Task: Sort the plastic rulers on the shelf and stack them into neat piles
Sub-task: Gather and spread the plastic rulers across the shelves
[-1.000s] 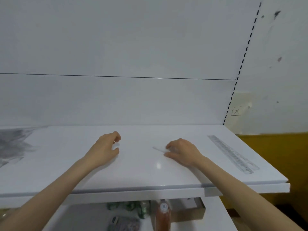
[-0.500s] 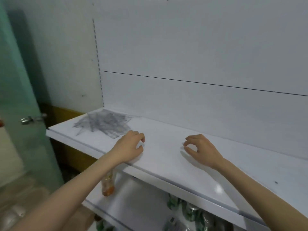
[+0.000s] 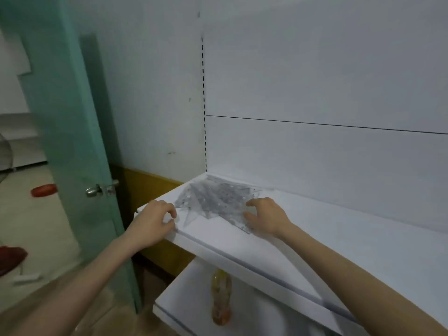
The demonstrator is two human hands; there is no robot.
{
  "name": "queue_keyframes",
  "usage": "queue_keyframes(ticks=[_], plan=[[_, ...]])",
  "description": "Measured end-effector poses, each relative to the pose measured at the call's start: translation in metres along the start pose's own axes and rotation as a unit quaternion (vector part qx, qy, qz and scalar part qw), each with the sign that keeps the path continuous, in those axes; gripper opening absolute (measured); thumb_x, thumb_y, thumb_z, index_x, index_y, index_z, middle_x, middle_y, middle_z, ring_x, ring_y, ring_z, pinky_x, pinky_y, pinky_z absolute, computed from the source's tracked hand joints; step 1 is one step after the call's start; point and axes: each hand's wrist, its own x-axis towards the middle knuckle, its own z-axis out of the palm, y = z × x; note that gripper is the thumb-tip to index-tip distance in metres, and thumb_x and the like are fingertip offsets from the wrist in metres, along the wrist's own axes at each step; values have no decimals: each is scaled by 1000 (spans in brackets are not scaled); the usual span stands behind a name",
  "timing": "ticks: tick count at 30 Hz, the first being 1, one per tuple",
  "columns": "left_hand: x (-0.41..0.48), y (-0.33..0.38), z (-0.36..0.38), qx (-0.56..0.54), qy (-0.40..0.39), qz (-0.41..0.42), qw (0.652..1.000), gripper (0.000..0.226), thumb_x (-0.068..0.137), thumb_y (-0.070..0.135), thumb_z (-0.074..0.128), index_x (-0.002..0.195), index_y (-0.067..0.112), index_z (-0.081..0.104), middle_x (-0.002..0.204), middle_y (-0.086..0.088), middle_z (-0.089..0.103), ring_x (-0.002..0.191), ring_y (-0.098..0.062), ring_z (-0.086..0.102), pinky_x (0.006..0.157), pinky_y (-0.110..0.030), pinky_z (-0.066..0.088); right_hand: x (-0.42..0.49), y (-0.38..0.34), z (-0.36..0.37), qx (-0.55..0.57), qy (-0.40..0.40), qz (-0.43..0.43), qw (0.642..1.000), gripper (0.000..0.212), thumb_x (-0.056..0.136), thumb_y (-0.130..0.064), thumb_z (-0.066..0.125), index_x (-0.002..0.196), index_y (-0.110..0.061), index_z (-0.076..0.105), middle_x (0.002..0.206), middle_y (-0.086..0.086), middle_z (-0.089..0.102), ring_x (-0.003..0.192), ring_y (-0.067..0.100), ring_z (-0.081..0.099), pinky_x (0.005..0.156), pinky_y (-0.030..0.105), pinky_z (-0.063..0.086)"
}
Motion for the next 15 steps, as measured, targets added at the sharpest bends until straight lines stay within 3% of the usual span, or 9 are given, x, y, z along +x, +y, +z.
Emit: queue_keyframes(ticks=[3,7,8,11,15], plan=[[44,-25,8,-9,-5,47,999,7,88,20,60,93,25,62,104,7,58,103,-9,46,92,-27,41,39,-3,9,-30,-23,83,996,57,97,-49,41,138,-10,43,136,14,52,124,31,47,98,39,43],[94,-41,28,-34,-35,117,992,10,89,21,57,97,27,60,106,9,58,104,-8,45,91,-25,40,66,-5,21,-54,-7,127,990,38,95,-47,46,95,-11,59,104,11,65,104,30,58,75,33,44],[105,-41,33,-43,-39,136,989,12,90,20,56,99,25,60,108,8,57,106,-8,45,91,-23,37,67,-6,25,-48,10,132,990,35,94,-45,49,93,-12,61,101,9,66,103,30,59,74,33,44],[131,-29,46,-80,-55,178,979,21,91,16,53,111,17,61,117,4,56,115,-12,44,97,-24,34,66,-12,29,-23,53,139,989,35,93,-40,55,115,-16,66,114,6,67,108,25,59,84,32,47],[154,-3,63,-81,-97,237,963,36,92,11,51,127,12,54,136,-4,49,130,-18,38,107,-26,26,65,-16,25,-36,61,124,990,28,93,-34,55,113,-17,67,112,6,68,104,25,60,82,30,48]])
